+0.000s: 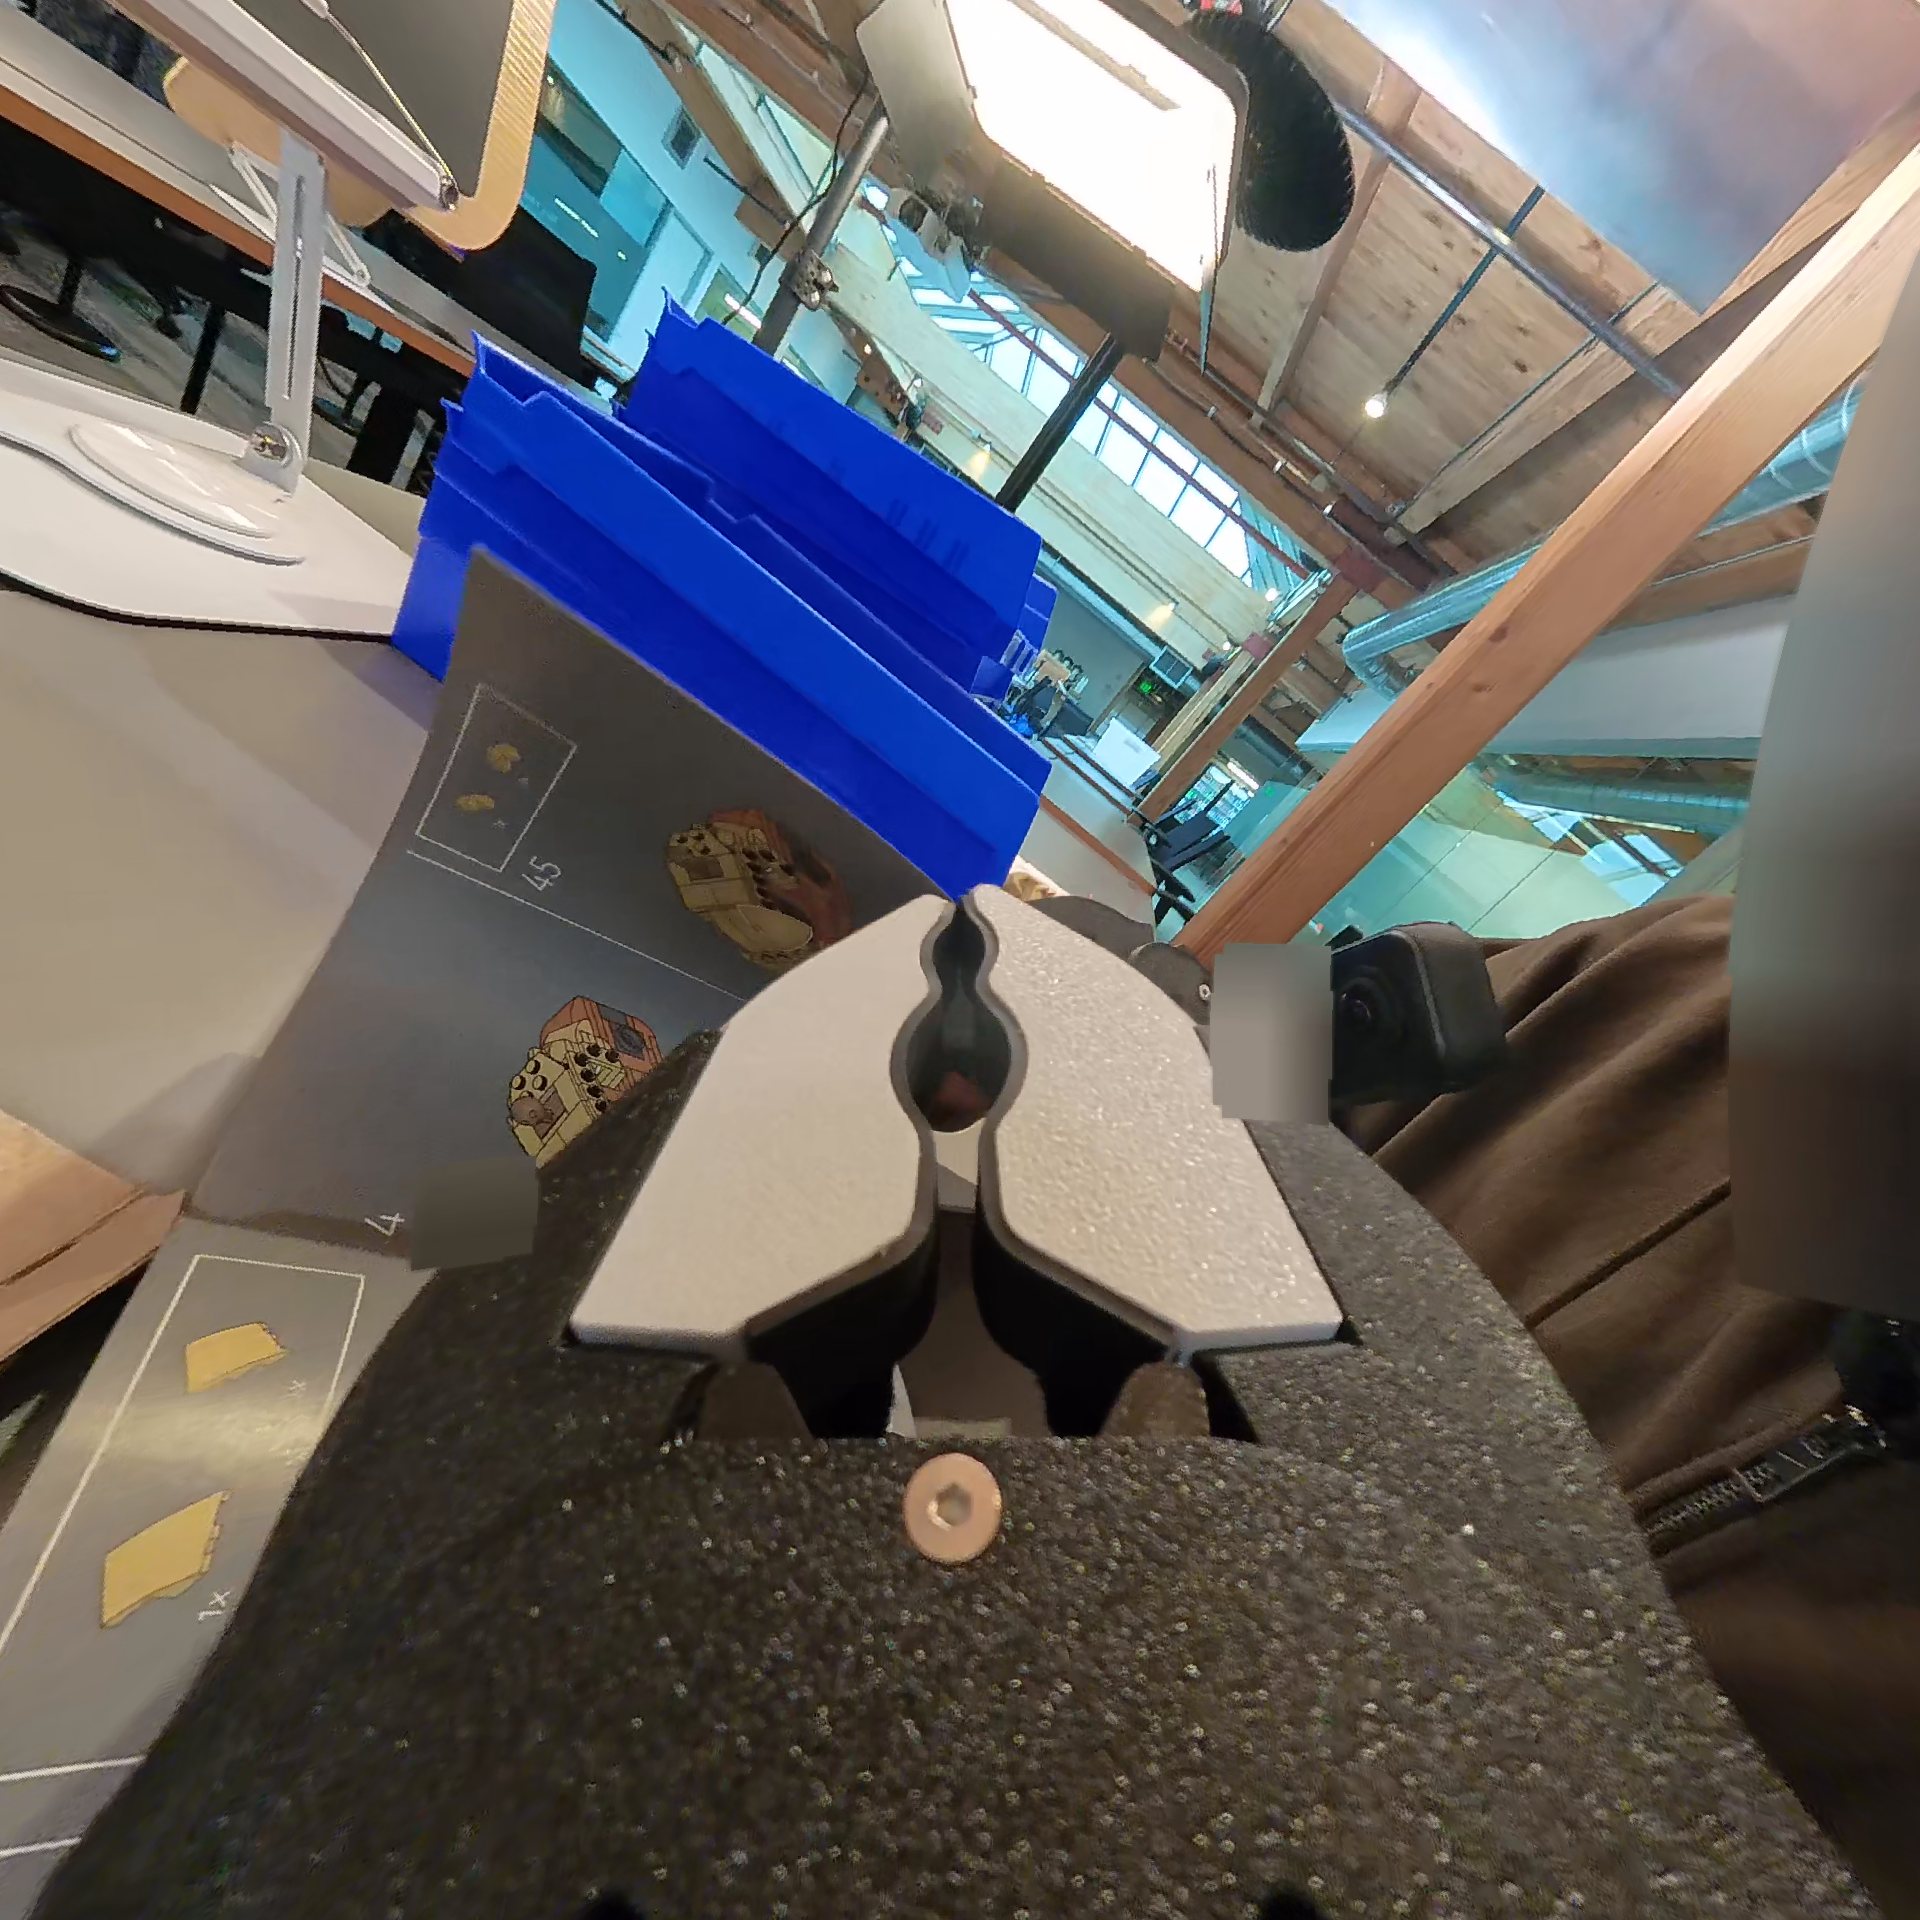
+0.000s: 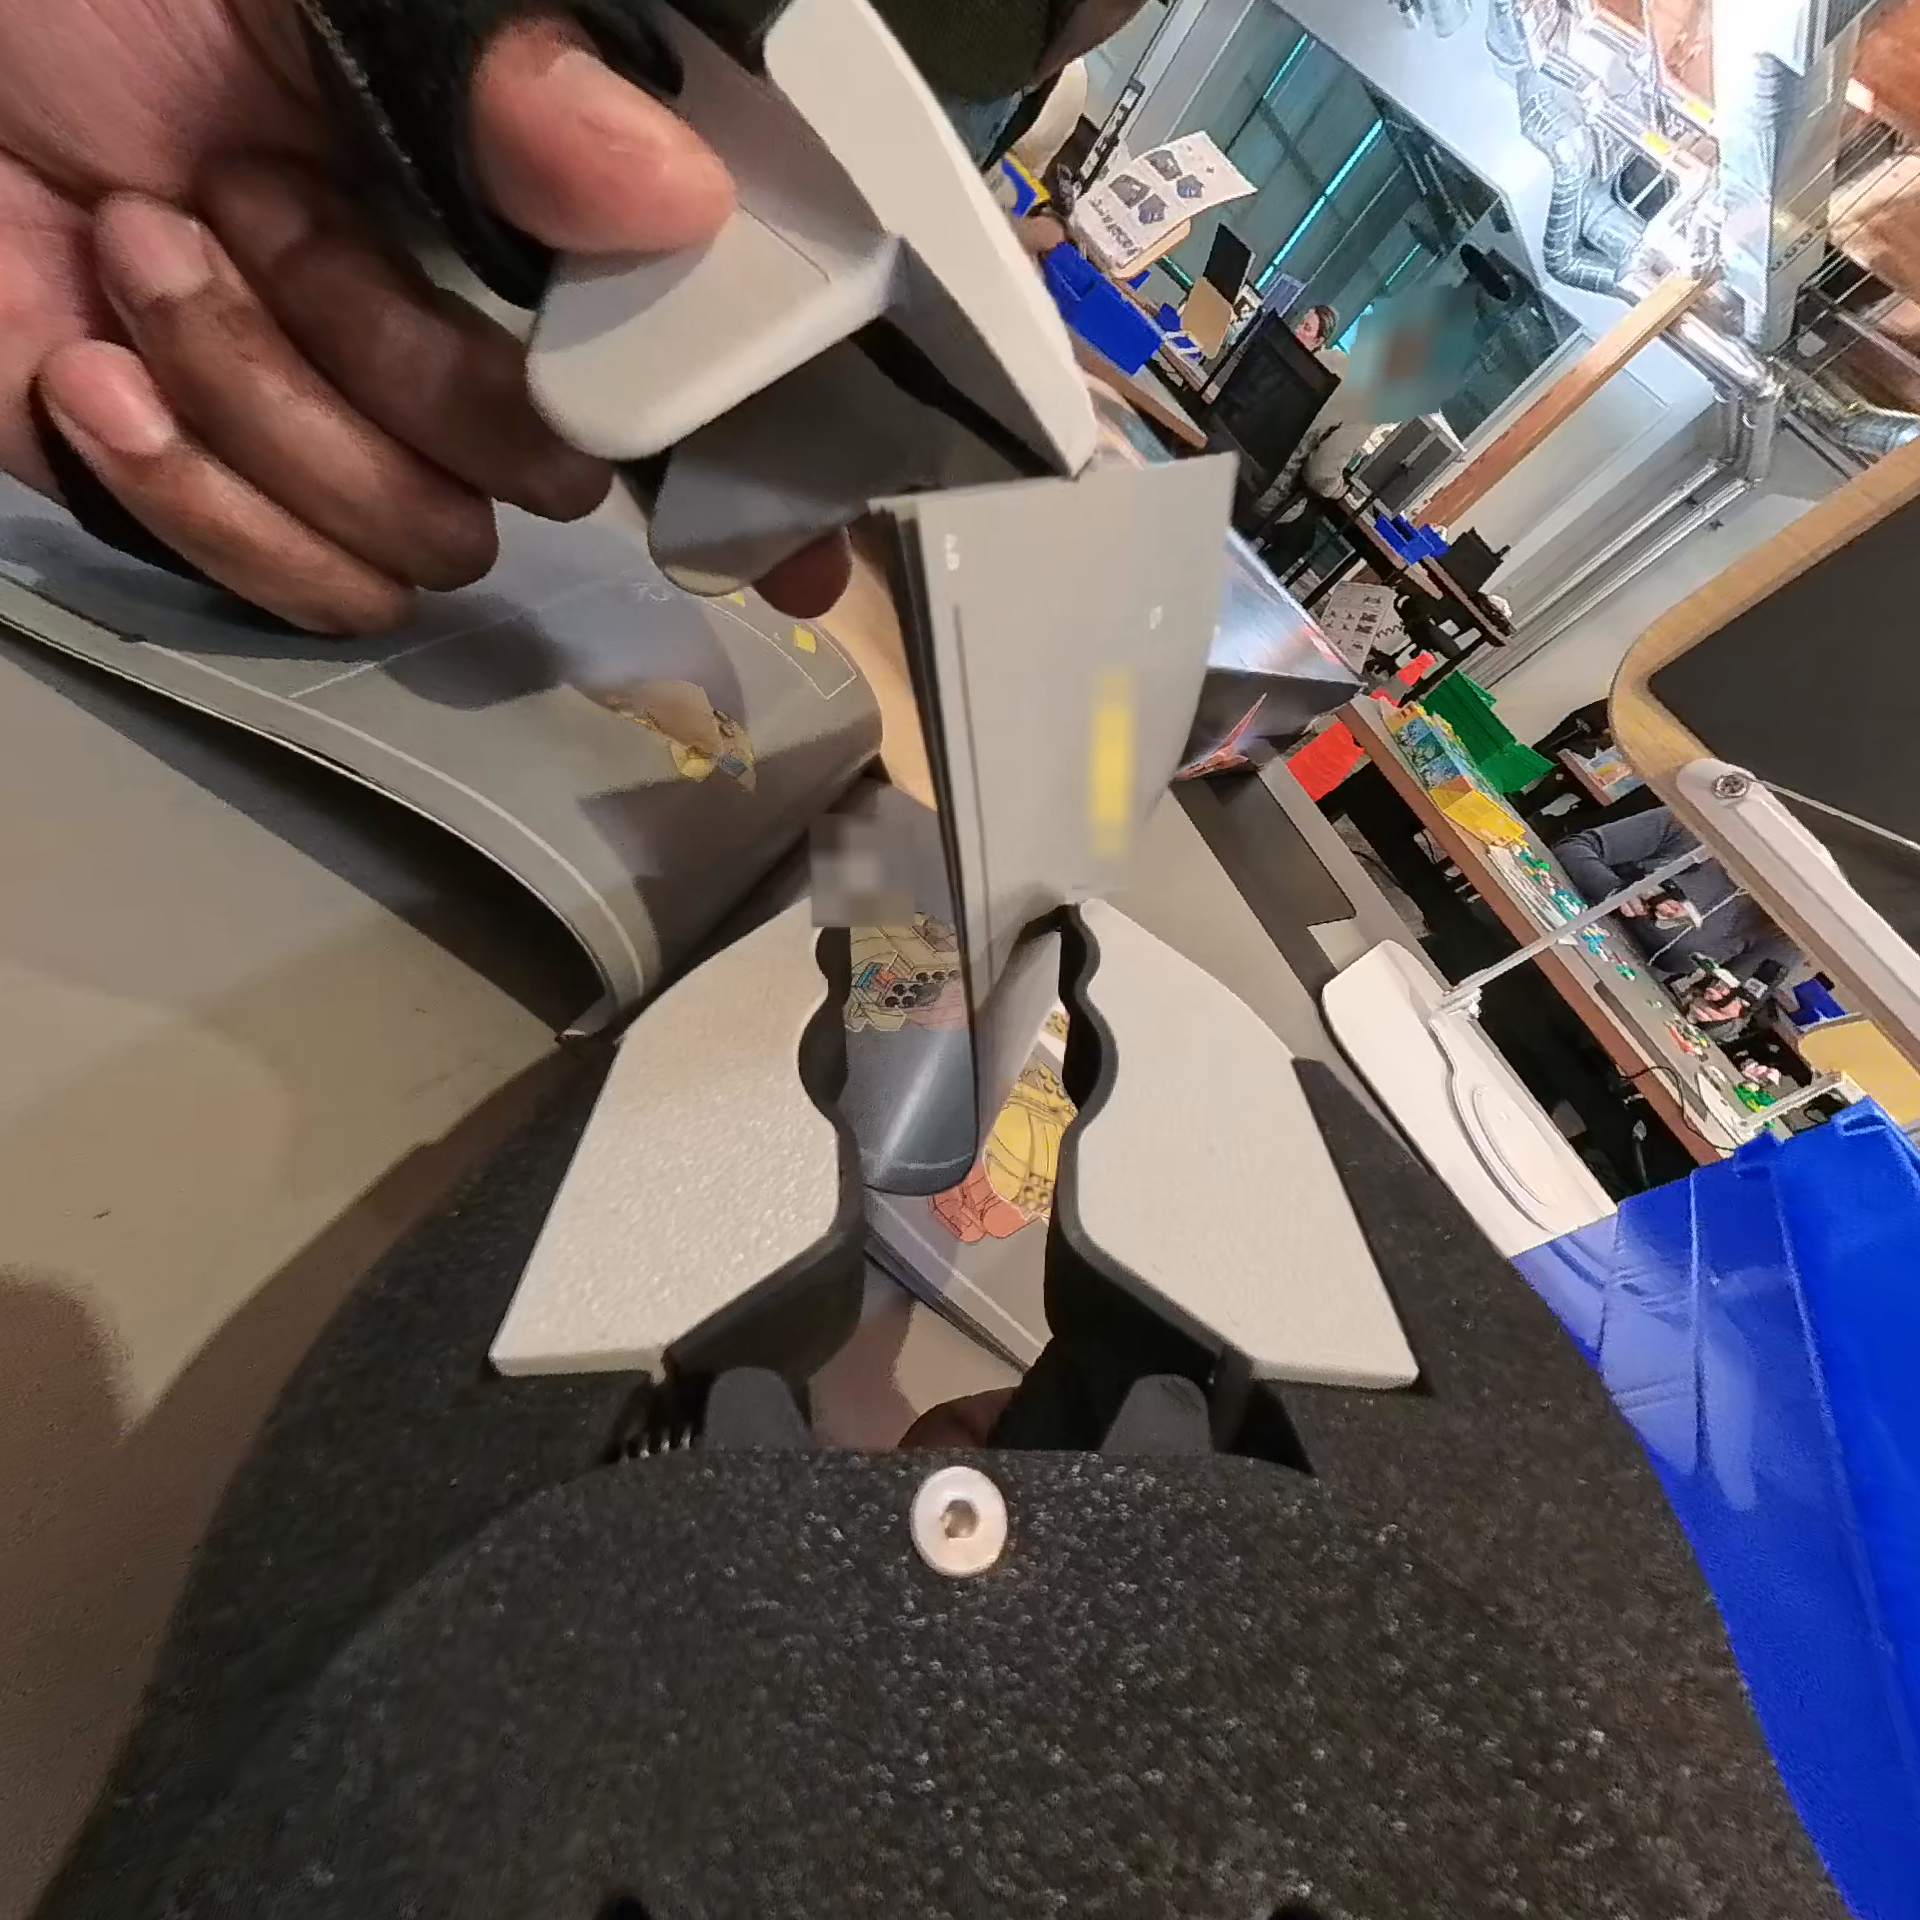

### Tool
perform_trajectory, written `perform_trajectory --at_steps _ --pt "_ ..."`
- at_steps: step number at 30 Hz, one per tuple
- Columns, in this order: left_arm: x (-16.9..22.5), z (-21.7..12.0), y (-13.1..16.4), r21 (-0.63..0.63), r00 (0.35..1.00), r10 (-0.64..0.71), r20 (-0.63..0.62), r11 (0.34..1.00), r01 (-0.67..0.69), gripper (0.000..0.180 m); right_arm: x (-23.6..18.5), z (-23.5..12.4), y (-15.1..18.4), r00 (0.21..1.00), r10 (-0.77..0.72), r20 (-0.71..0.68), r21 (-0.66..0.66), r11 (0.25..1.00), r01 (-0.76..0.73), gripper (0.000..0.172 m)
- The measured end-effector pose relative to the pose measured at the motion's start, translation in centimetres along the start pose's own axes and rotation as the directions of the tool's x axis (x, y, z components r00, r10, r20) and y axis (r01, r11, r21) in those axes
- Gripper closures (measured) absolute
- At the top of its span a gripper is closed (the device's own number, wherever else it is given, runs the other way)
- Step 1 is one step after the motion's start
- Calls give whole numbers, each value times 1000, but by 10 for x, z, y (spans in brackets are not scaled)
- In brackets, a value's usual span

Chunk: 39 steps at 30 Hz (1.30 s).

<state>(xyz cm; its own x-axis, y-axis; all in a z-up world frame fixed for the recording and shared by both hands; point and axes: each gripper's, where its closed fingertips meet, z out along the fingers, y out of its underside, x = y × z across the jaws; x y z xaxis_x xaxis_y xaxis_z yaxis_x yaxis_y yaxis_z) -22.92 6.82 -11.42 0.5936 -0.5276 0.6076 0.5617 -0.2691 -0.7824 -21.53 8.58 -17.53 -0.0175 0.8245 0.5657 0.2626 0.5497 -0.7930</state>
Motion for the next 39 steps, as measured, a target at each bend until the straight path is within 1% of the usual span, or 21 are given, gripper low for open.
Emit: perform_trajectory --at_steps 8,13,17,22,24,26,29,35,39 --pt "2 3 4 -19 1000 11 -4 1000 -11 180 -1 2 2 1000 9 4 -14 1000 -9 134" --pt "-2 3 5 -31 999 32 30 999 -31 180 4 1 0 1000 23 -11 -1 1000 -23 133" --pt "-4 2 6 -49 996 66 61 997 -63 180 11 -6 -13 998 16 -53 63 998 -12 133" --pt "-6 3 7 -59 994 81 78 995 -77 180 6 -24 -43 985 -113 -133 179 974 136 134" --pt "-6 3 7 -65 992 91 85 994 -86 180 4 -30 -53 979 -133 -156 217 962 165 135" --pt "-7 3 9 -84 988 119 100 990 -111 180 5 -34 -58 981 -114 -158 235 960 150 135" --pt "-6 4 10 -96 986 135 99 987 -125 180 13 -35 -58 988 -50 -149 237 968 85 135" --pt "-8 3 10 -97 986 132 106 988 -122 180 35 -28 -43 985 28 -172 171 985 2 135" --pt "-9 1 8 -92 985 129 113 989 -118 180 54 -26 -30 971 108 -211 121 989 -84 136"
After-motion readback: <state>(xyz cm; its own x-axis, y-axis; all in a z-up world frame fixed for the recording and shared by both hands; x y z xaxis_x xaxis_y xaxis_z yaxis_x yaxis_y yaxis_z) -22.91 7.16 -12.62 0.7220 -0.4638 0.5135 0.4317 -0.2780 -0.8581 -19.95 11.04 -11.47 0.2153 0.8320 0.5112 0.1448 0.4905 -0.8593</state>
